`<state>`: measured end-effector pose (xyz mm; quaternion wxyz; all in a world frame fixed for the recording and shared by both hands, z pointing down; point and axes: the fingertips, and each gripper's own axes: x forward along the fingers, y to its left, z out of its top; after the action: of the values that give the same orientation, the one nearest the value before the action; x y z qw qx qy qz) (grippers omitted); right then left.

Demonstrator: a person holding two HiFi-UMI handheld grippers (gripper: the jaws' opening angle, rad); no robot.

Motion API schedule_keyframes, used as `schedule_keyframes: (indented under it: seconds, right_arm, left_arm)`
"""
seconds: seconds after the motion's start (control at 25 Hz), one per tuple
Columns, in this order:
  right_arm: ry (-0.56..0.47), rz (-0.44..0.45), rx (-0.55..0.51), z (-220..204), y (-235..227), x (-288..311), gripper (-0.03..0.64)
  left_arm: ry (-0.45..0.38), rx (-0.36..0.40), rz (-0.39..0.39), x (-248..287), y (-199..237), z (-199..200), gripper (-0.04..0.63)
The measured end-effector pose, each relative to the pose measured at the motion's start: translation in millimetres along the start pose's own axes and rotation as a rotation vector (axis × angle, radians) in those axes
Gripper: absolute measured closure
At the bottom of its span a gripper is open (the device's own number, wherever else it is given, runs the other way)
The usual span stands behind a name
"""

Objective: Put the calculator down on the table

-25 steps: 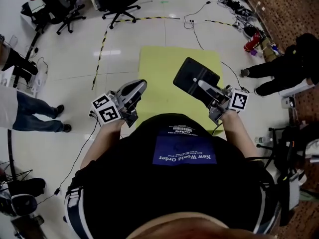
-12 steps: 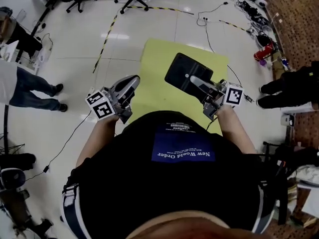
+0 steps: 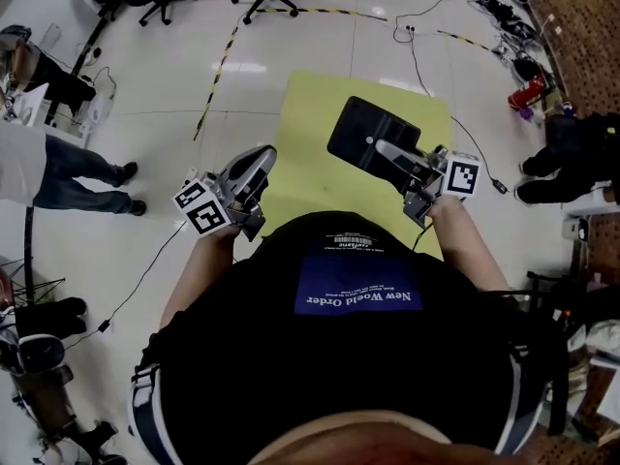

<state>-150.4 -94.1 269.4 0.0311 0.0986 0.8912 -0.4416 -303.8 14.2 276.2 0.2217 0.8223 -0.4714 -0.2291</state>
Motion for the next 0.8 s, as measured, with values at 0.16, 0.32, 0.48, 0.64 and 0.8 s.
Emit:
schedule_keyframes:
  seconds: [0.16,0.32,0.48,0.64,0.8]
  right_arm:
    - [-0.047,-0.023,-0.017,8,1,-1,0.5]
    - [-0.131,-0.108,0.001,28,-18,-42,0.5]
    - [-0.224,-0.22,0.033,46,-66,-104,0.5]
    - [-0.297,-0.329,0.083,38,-133,-179,0.5]
    - [-0.323,-0.426,0.217,13,-210,-307,0.5]
  left_arm:
    - [0.036,0.002,-0.033,8,6,4,0.589]
    - [0.162,-0.012,-0.087,65,11,-9,0.589]
    - [0.278,-0.04,-0.155,142,23,-45,0.589]
    - [0.375,-0.062,-0.232,220,31,-119,0.589]
    - [0.496,-0.147,-0.276,324,8,-245,0.589]
